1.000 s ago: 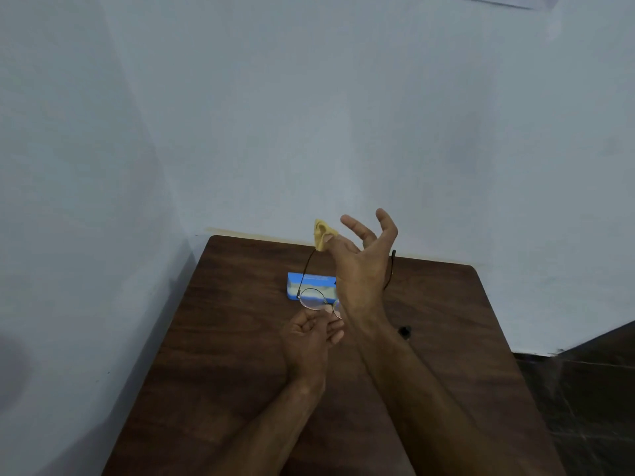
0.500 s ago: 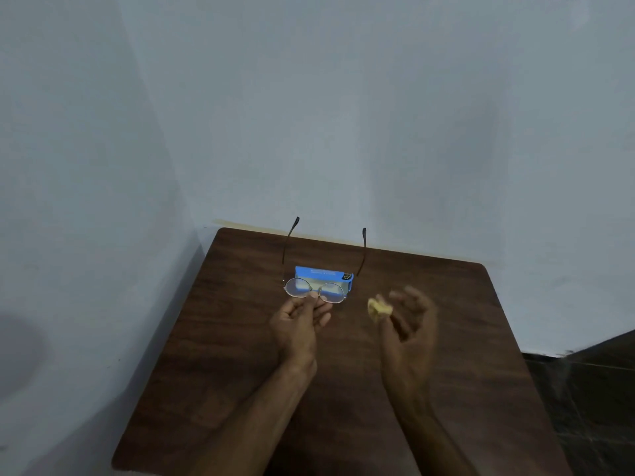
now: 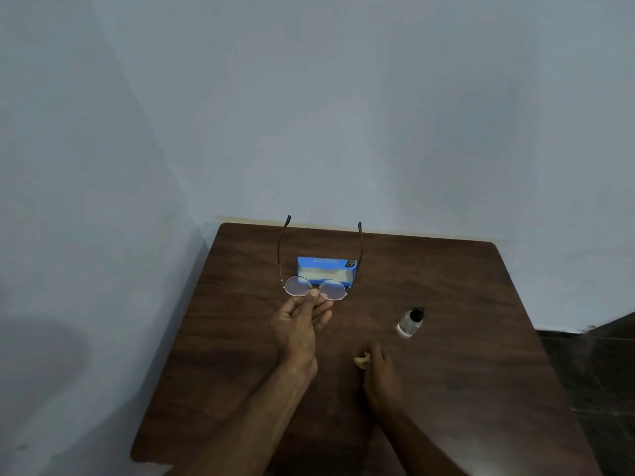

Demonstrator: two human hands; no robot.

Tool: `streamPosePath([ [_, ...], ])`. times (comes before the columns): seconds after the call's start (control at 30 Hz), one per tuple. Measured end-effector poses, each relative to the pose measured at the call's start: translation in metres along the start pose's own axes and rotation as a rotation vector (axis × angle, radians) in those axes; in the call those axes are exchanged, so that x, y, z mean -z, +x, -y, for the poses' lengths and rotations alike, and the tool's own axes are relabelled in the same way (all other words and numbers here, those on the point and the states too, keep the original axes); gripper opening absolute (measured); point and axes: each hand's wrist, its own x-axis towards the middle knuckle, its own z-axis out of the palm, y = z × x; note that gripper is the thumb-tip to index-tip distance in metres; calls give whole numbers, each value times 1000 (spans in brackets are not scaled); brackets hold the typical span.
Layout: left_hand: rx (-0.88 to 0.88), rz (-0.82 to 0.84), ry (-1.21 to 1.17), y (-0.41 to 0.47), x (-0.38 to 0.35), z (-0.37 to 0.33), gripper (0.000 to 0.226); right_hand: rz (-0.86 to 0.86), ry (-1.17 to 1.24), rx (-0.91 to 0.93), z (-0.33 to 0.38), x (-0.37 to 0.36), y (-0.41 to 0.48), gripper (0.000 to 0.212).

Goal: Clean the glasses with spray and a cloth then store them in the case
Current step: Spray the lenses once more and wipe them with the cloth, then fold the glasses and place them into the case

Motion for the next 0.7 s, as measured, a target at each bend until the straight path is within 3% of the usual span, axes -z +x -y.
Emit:
streamPosePath([
  [0.1,4,14,-4,0,0,0,9,-22,12,75,1,4,-2,35],
  [0.2,6,45,-17,-1,-4,-2,9,-259,333,95,30,33,-12,36],
  [0.3,-17,63,-12,-3,-8,-1,9,-516,507,240,80,80,-19,32],
  [0.4,-54,83,14,-8,-13,0,8,-616,671,424,122,121,-23,23],
  [0.7,-115,90,81,-21,-15,-5,11,-651,440,673,141,133,-11,19],
])
